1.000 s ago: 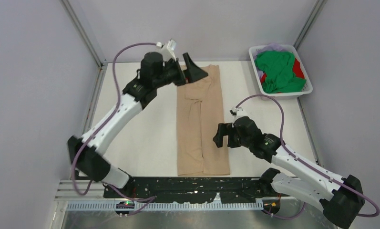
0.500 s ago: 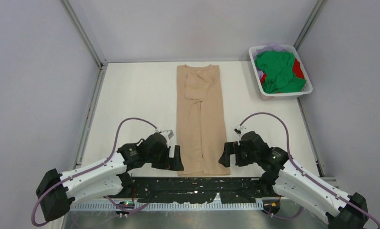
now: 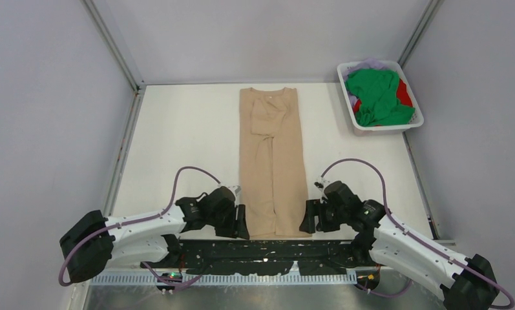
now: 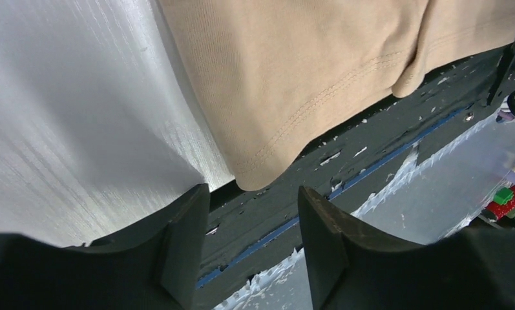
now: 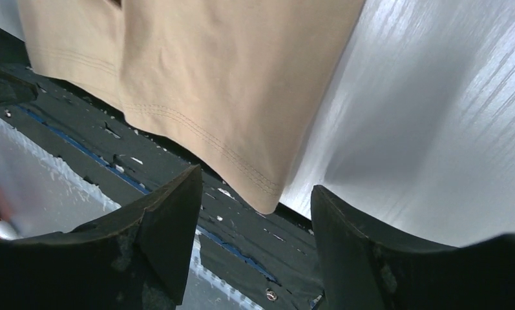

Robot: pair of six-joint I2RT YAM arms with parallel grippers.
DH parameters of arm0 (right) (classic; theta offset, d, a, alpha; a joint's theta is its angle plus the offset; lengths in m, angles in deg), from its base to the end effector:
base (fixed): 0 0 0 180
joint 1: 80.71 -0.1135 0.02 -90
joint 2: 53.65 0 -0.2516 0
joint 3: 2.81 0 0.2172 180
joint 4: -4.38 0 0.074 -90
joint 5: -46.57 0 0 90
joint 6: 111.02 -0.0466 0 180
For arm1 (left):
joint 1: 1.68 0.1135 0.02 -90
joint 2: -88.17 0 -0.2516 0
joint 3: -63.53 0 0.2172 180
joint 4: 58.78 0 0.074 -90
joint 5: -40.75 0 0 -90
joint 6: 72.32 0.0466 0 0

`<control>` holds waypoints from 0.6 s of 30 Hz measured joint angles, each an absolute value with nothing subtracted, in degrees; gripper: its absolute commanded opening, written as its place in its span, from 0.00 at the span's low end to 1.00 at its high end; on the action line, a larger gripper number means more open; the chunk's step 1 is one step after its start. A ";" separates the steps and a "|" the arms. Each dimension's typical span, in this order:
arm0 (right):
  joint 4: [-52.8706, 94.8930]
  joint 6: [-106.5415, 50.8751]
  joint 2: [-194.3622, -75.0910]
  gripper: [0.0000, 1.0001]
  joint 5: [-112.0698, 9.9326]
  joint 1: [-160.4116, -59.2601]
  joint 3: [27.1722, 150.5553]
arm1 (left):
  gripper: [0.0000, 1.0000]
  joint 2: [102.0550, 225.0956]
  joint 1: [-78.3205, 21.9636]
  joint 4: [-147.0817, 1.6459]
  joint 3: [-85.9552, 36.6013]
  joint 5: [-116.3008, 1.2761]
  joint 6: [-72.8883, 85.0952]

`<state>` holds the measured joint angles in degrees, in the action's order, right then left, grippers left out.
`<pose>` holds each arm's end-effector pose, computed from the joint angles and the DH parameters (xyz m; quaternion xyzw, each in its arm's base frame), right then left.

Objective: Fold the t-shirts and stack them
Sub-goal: Grab the bottom of the folded rectangular tshirt with both arms

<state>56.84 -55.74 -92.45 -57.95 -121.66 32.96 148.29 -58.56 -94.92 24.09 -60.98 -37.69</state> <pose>0.0741 0.0798 0.1615 -0.0889 0.9439 0.2758 0.1584 0.0813 -0.1420 0.1548 0.0417 0.9529 -0.2904 0.0770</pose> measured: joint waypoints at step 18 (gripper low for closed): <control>54.17 -56.11 -97.85 0.07 -60.22 -121.55 30.31 | 0.00 158.14 -58.67 -94.04 19.72 -61.02 -36.80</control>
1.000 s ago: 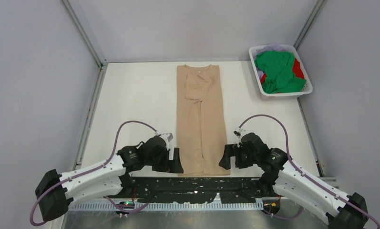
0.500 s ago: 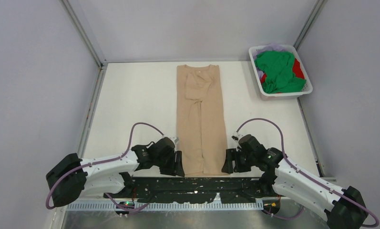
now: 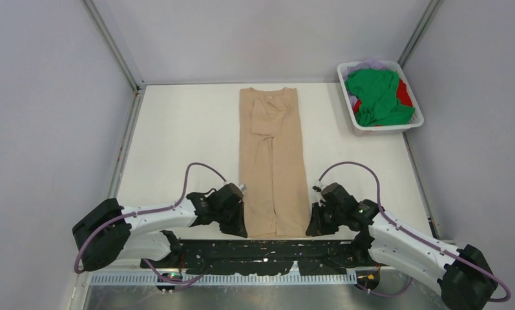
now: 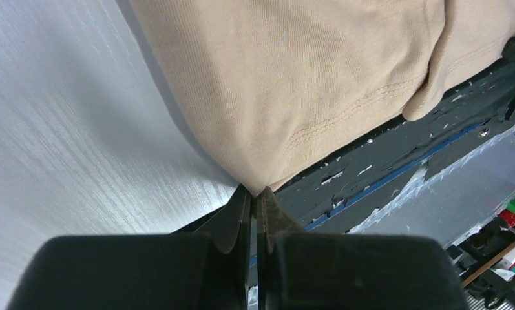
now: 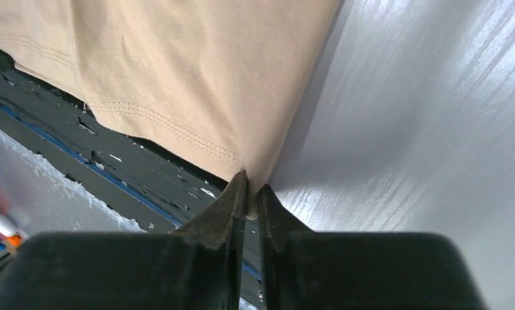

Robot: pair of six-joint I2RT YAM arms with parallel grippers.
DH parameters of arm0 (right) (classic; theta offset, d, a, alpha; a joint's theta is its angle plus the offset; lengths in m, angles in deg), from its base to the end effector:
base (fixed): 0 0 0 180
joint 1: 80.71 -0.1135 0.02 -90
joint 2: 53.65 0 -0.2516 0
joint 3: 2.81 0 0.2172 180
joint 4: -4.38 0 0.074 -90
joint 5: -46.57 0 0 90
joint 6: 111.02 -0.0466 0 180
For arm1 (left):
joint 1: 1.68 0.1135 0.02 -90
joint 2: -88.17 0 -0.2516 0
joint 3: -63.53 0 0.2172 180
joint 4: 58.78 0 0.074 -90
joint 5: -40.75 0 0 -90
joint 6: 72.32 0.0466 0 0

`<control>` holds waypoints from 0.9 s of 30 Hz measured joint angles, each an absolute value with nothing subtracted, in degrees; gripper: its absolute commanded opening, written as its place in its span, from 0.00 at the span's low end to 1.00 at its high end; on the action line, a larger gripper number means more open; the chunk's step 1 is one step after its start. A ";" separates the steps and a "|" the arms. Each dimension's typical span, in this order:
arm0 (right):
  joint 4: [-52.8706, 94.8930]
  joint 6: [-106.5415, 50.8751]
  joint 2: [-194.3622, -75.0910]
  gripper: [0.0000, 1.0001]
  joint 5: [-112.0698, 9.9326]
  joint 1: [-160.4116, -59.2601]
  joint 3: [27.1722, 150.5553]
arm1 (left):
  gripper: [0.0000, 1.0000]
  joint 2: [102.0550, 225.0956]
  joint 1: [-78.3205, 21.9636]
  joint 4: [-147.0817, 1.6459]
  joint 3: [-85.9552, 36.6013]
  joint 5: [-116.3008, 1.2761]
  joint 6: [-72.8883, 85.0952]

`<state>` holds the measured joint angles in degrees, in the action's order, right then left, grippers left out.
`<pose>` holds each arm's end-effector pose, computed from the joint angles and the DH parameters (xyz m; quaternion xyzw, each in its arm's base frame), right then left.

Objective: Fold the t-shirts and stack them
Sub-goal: Grab the bottom of the folded rectangular tshirt with both arms, then fold the folded rectangular tshirt in 1/3 of the way

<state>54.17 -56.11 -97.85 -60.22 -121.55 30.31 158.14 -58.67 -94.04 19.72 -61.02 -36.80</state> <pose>0.0748 0.0825 0.1436 -0.0847 0.9544 0.2644 0.1092 0.0934 -0.1612 0.1491 0.0464 0.9632 -0.2589 0.0561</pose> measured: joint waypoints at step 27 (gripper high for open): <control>40.45 -57.64 -101.26 0.05 -52.18 -119.78 38.24 | 0.00 156.22 -43.22 -92.62 10.41 -64.23 -29.71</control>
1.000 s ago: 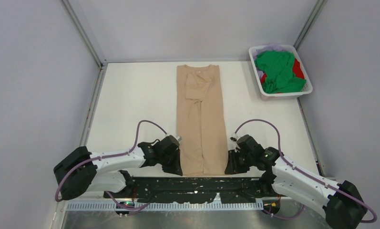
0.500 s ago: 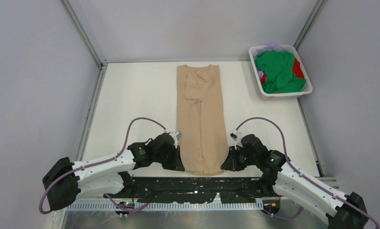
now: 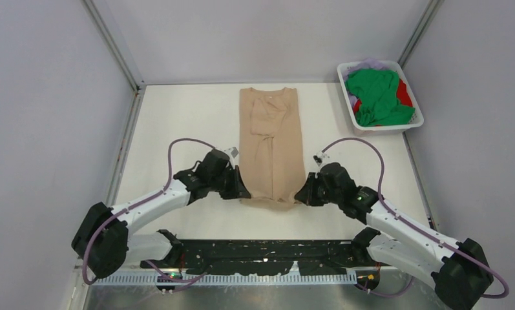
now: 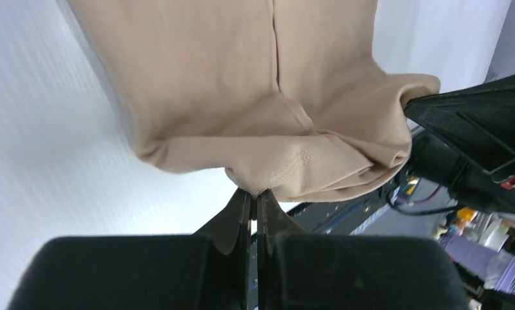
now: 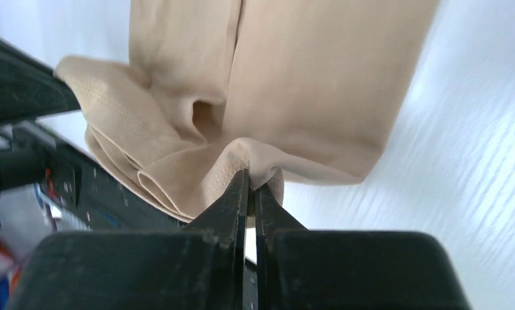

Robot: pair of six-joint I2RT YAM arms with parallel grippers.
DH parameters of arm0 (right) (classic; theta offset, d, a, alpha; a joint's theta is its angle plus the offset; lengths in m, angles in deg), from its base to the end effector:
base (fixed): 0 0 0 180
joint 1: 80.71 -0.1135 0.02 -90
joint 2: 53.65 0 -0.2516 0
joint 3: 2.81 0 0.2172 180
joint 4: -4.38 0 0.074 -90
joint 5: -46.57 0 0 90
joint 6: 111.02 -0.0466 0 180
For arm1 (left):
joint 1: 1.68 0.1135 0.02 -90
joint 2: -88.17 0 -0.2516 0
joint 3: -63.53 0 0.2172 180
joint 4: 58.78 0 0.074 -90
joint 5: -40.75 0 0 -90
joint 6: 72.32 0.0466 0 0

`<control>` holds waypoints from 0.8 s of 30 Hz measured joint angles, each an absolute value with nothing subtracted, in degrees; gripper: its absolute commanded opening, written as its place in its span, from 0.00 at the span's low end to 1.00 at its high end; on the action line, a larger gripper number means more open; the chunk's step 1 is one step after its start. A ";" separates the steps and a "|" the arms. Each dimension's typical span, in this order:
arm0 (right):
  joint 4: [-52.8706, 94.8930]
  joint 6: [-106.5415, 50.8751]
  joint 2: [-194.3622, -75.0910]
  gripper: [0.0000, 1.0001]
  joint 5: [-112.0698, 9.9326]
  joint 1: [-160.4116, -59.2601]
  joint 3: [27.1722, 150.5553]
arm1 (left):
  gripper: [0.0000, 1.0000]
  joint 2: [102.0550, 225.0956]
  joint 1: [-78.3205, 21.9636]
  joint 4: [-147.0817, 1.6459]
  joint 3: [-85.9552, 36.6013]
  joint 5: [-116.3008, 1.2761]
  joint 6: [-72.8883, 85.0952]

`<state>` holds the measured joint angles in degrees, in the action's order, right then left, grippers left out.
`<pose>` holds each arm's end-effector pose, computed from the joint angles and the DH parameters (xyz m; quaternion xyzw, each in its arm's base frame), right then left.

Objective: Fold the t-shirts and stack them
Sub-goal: Fold the folded rectangular tshirt in 1/3 of the way

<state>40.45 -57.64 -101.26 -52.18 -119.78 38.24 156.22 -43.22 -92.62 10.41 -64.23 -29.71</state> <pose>0.1155 0.1029 0.1932 -0.0502 0.9122 0.3009 0.2734 0.1524 -0.1511 0.2014 -0.0015 0.9291 -0.3316 0.1637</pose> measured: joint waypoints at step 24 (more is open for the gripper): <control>25.61 -55.30 -135.51 0.05 -45.41 -102.49 63.45 | 0.00 189.01 -22.65 -92.12 -22.75 -71.56 -22.17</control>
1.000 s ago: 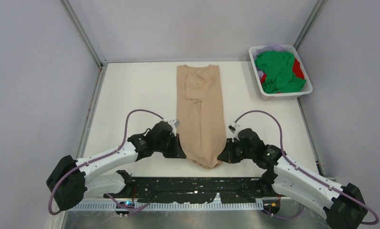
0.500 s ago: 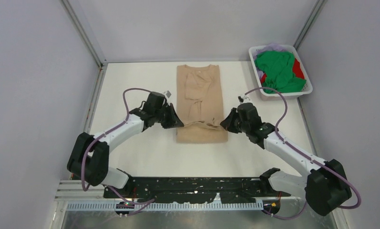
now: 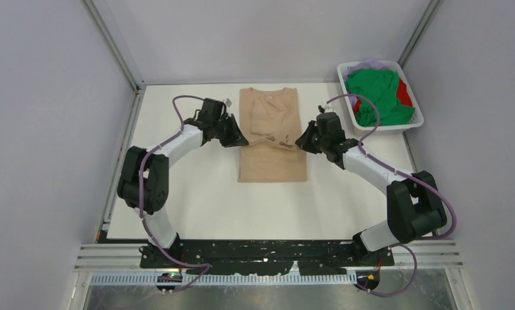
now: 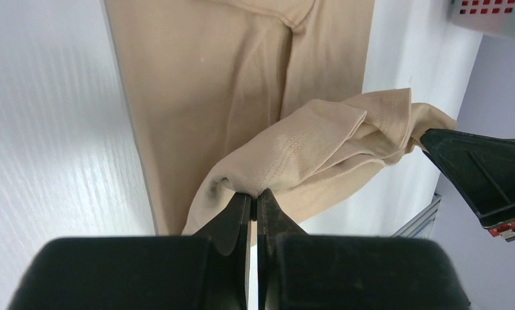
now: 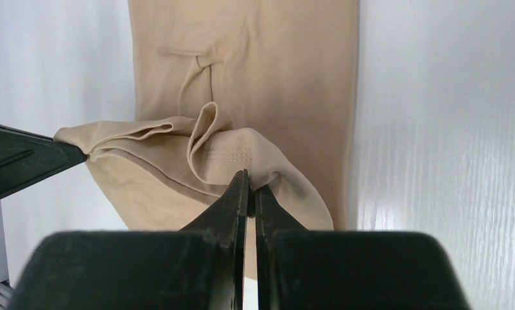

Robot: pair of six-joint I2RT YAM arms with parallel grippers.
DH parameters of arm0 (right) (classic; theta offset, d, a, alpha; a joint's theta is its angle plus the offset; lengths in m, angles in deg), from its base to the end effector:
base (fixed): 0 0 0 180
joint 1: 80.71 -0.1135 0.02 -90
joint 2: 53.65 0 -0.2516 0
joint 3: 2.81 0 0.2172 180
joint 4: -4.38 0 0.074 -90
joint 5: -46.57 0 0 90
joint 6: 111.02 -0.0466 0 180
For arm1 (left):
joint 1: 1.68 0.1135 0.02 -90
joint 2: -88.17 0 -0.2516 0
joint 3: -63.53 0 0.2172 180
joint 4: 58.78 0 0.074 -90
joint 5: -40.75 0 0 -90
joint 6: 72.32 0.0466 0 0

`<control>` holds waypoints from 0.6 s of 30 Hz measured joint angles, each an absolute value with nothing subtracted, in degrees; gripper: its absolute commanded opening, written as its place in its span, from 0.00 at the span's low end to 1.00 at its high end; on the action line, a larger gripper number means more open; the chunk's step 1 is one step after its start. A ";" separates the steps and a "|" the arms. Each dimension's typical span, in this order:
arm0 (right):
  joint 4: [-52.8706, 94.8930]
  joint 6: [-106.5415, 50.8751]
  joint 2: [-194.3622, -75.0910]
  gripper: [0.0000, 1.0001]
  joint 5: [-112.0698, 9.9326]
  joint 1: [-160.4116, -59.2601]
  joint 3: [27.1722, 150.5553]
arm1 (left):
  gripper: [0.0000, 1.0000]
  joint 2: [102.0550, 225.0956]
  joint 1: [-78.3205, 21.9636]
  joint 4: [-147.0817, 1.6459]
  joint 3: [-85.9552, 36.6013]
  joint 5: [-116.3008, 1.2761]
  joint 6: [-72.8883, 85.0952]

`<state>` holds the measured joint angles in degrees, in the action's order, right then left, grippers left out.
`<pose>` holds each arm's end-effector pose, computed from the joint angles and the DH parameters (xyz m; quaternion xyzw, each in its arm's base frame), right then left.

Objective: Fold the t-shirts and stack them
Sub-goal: Fold the folded rectangular tshirt in 1/3 of the way

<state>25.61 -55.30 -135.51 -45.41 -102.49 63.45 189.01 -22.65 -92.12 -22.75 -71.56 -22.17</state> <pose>0.2688 0.1091 0.2319 0.0897 0.8897 0.2239 0.3877 0.3261 -0.1439 0.2191 -0.0816 0.9146 -0.3341 0.2125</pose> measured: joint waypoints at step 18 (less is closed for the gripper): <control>21.30 -55.78 -151.20 0.34 -49.38 -98.86 71.55 | 0.58 202.25 -20.79 -97.98 -35.84 -71.08 -19.00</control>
<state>21.30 -55.78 -151.20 -49.38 -98.86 71.55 202.25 -20.79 -97.98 -35.84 -71.08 -19.00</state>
